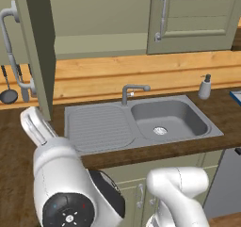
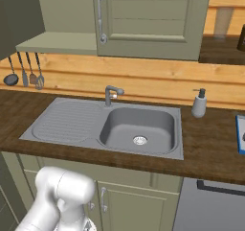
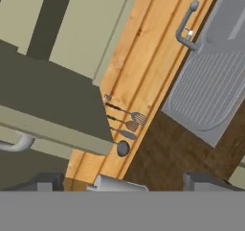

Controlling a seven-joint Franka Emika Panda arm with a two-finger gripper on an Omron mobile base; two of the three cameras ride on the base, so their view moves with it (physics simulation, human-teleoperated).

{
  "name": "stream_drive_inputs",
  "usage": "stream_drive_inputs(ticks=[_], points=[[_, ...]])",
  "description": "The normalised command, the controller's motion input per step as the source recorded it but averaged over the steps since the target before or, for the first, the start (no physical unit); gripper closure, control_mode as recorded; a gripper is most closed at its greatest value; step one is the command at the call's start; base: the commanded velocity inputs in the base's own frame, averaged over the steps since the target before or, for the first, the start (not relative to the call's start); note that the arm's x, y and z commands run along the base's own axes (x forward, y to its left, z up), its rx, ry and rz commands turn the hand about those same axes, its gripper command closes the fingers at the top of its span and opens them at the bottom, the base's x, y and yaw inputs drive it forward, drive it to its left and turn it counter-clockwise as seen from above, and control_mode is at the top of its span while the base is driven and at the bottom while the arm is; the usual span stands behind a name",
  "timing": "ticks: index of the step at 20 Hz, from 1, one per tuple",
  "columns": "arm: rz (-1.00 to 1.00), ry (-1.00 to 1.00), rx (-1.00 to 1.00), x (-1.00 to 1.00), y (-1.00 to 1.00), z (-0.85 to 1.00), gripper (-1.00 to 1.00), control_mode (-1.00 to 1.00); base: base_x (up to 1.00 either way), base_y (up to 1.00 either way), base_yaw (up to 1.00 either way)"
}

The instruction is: Pick the kettle from the counter and place it on the tray. Then pick the mug from the cabinet and place it on the tray. Then close the cabinet doors.

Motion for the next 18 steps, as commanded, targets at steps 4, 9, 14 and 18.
stream_drive_inputs(ticks=[4,9,14,18], points=[[-0.02,0.02,0.00,0.41,0.57,0.00,-1.00,-1.00,0.00,0.00,0.00],[-0.13,0.00,0.00,0.29,0.54,0.06,-1.00,-1.00,0.00,0.00,0.00],[-0.19,0.00,0.00,0.44,0.33,0.17,-1.00,-1.00,0.00,0.00,0.00],[-0.23,0.00,0.00,0.45,0.19,0.19,-1.00,-1.00,0.00,0.00,0.00]])
